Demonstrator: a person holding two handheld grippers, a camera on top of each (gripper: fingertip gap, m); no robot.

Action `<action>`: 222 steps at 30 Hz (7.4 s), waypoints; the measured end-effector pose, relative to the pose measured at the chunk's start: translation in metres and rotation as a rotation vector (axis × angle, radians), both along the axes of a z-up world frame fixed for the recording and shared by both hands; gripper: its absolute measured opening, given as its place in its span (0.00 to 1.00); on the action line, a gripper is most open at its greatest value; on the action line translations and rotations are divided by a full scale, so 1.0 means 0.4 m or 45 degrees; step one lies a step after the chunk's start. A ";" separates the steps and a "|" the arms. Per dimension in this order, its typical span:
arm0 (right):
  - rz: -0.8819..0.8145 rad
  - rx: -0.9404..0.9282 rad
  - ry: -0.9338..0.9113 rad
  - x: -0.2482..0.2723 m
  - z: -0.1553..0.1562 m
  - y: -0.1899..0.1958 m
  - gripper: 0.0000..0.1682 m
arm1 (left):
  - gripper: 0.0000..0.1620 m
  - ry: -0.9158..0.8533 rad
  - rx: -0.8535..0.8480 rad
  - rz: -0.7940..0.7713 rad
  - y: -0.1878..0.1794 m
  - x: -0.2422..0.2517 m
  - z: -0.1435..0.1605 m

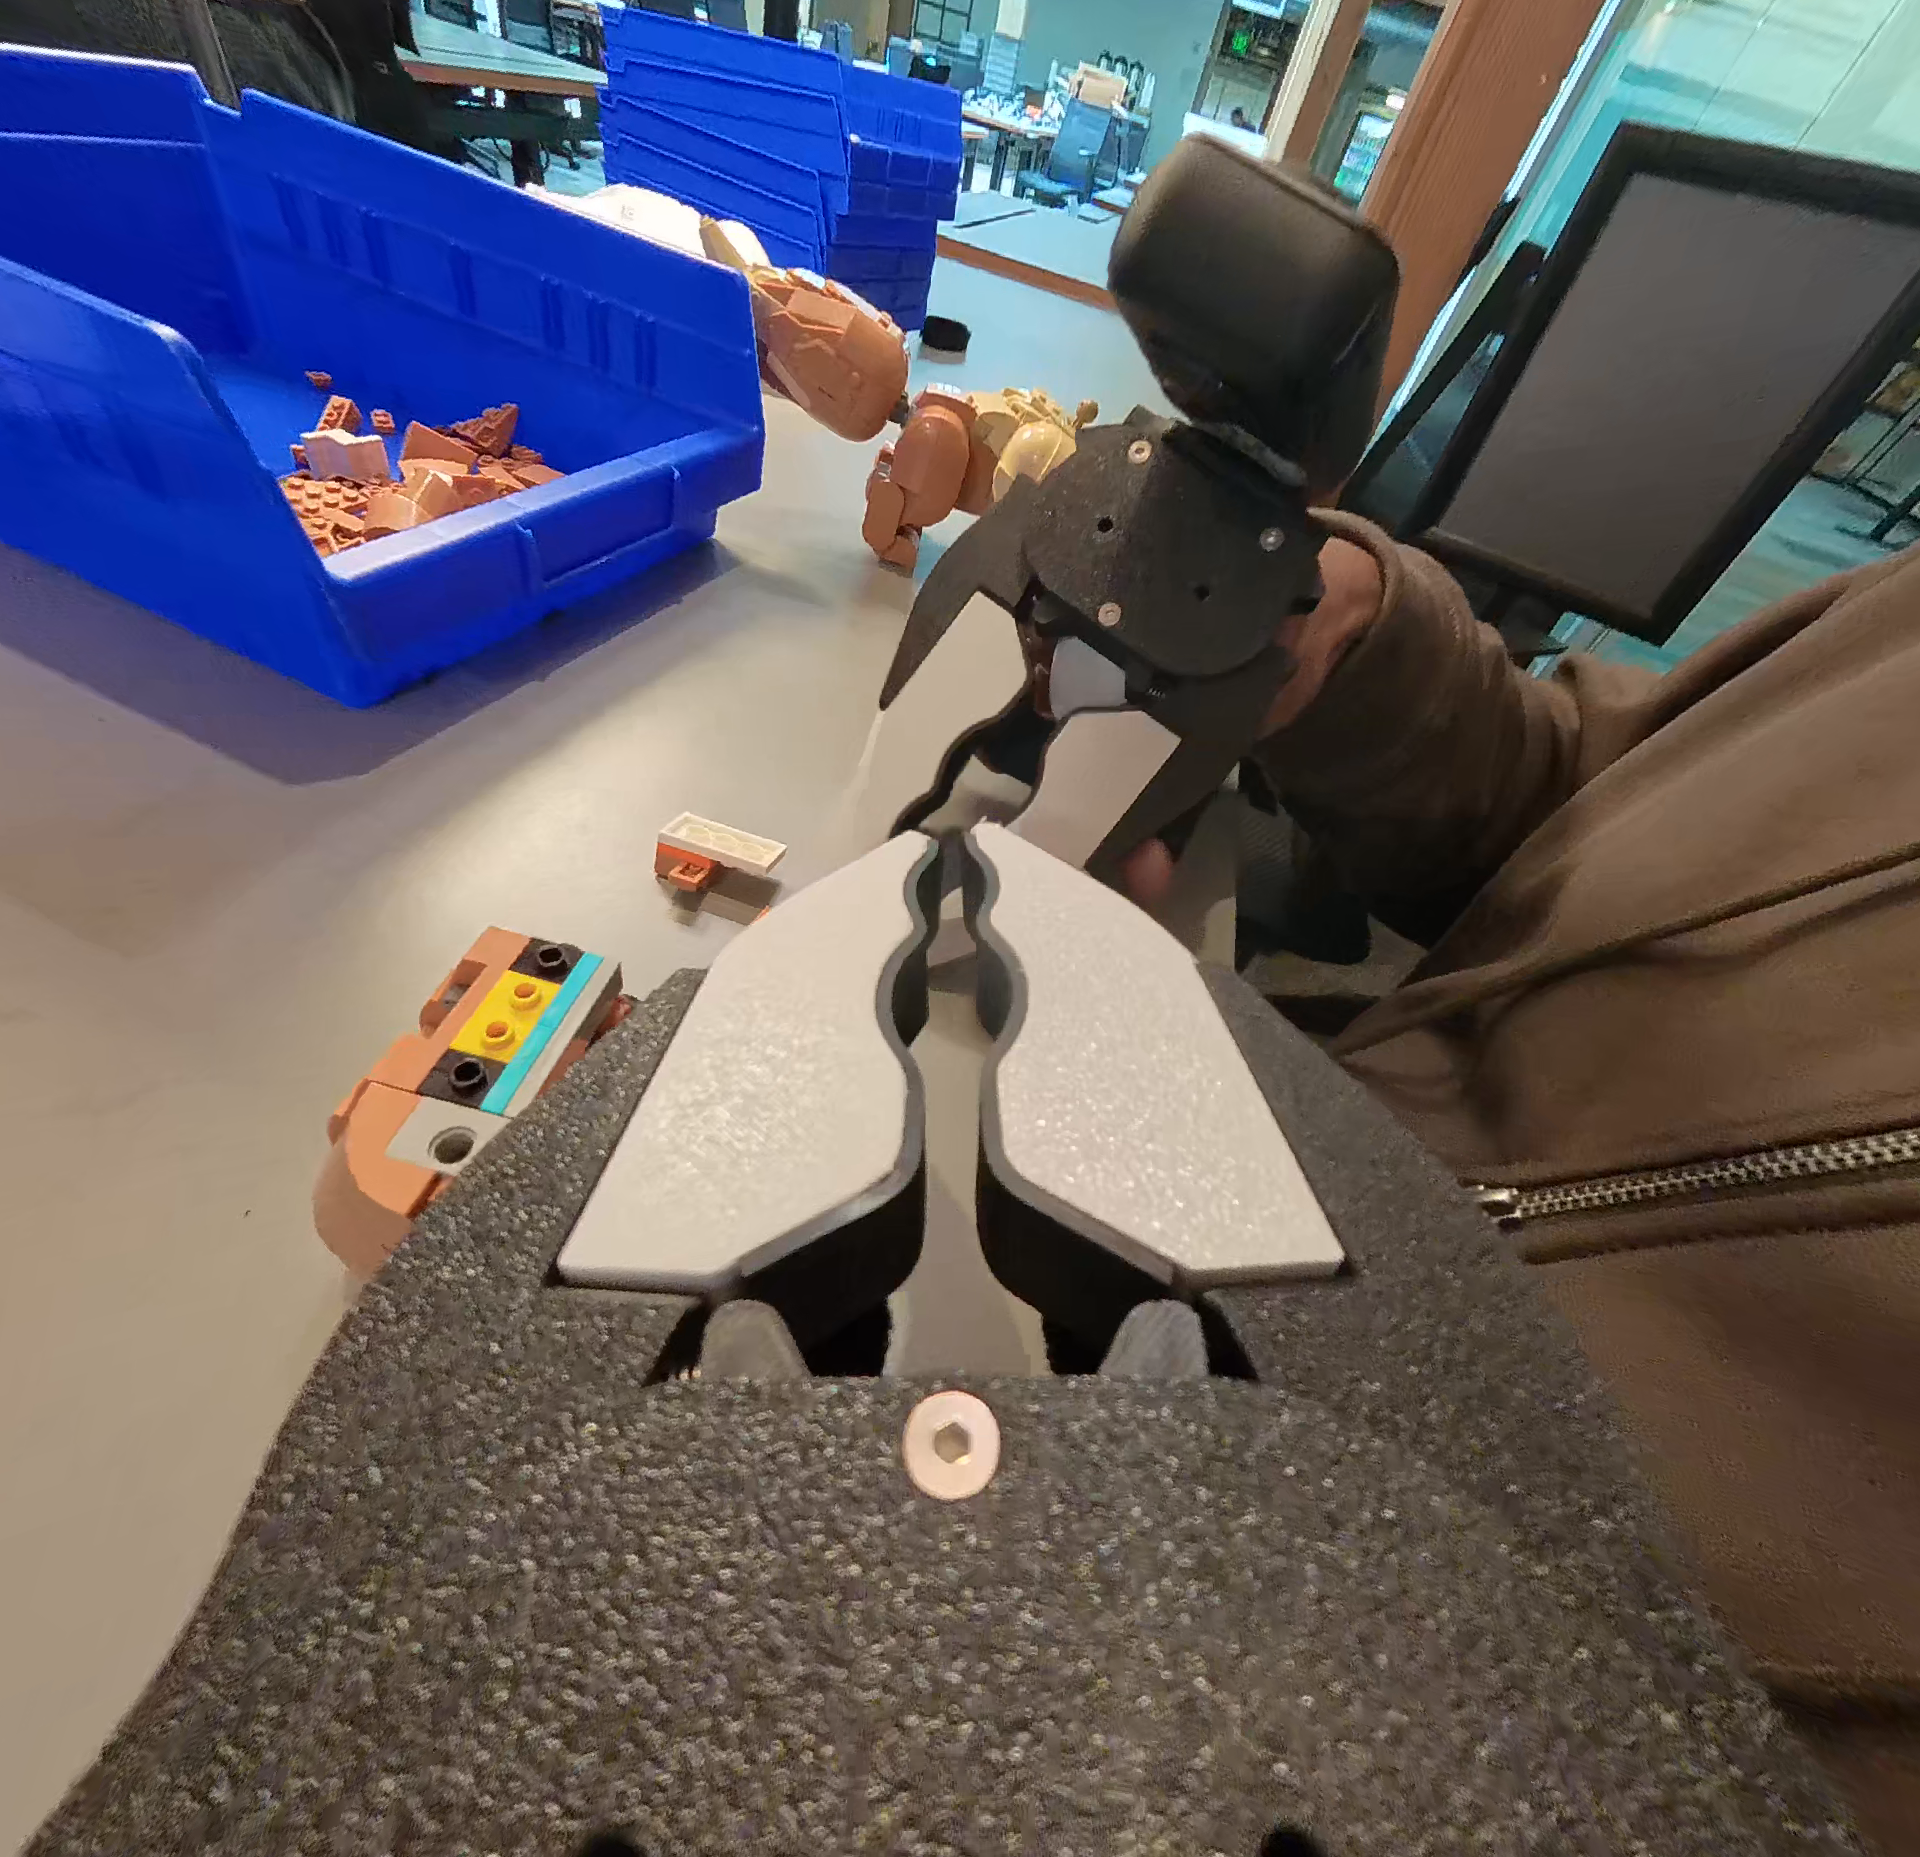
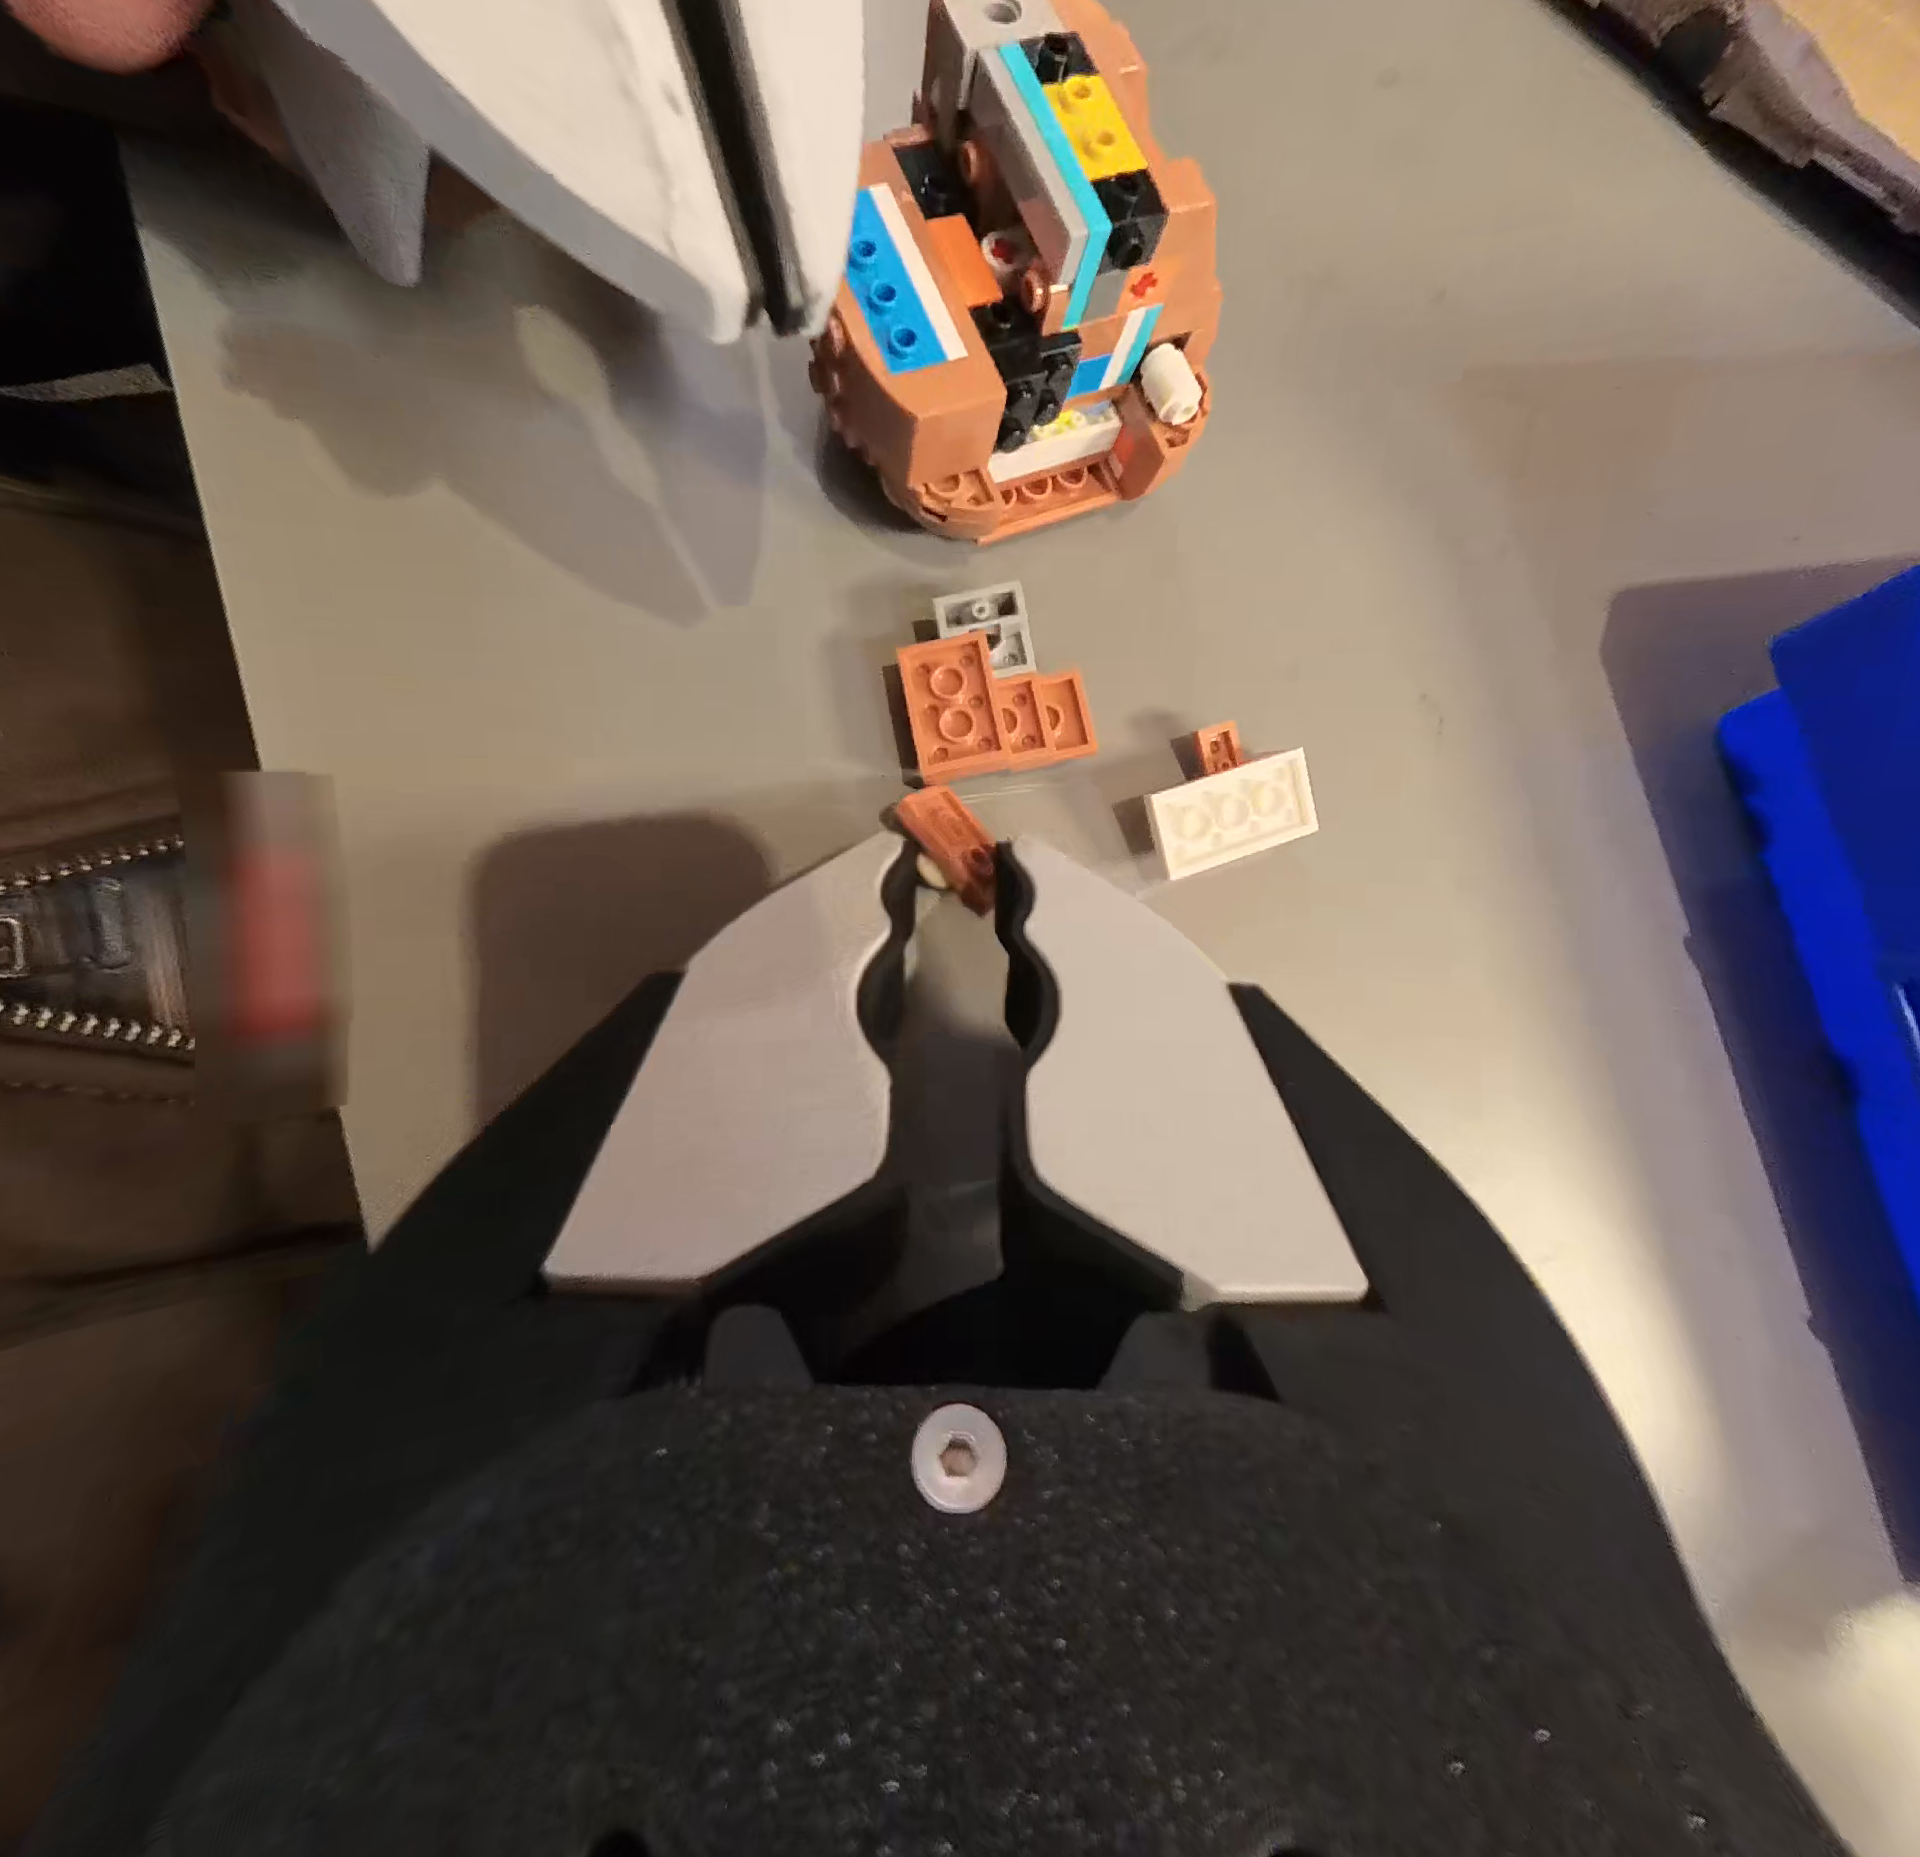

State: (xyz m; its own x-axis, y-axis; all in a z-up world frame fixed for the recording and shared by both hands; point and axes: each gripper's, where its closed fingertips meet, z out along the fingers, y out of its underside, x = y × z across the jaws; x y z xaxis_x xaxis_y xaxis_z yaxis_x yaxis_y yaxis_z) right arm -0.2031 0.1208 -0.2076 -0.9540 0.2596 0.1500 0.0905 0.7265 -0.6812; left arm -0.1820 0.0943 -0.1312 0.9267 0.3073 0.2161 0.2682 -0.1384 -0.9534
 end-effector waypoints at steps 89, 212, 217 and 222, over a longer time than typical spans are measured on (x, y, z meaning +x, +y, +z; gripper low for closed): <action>0.386 -0.516 1.053 0.027 0.293 -0.087 0.03 | 0.03 -0.075 0.008 0.275 -0.039 -0.108 0.042; 0.267 -0.595 1.655 -0.194 0.454 -0.139 0.19 | 0.18 -0.135 0.553 -0.144 -0.037 -0.256 0.300; 0.288 -0.591 1.703 -0.181 0.456 -0.141 0.19 | 0.17 -0.137 0.470 -0.179 -0.038 -0.248 0.280; 0.332 -0.750 1.628 -0.144 0.480 -0.136 0.19 | 0.17 -0.183 0.557 -0.352 -0.045 -0.213 0.294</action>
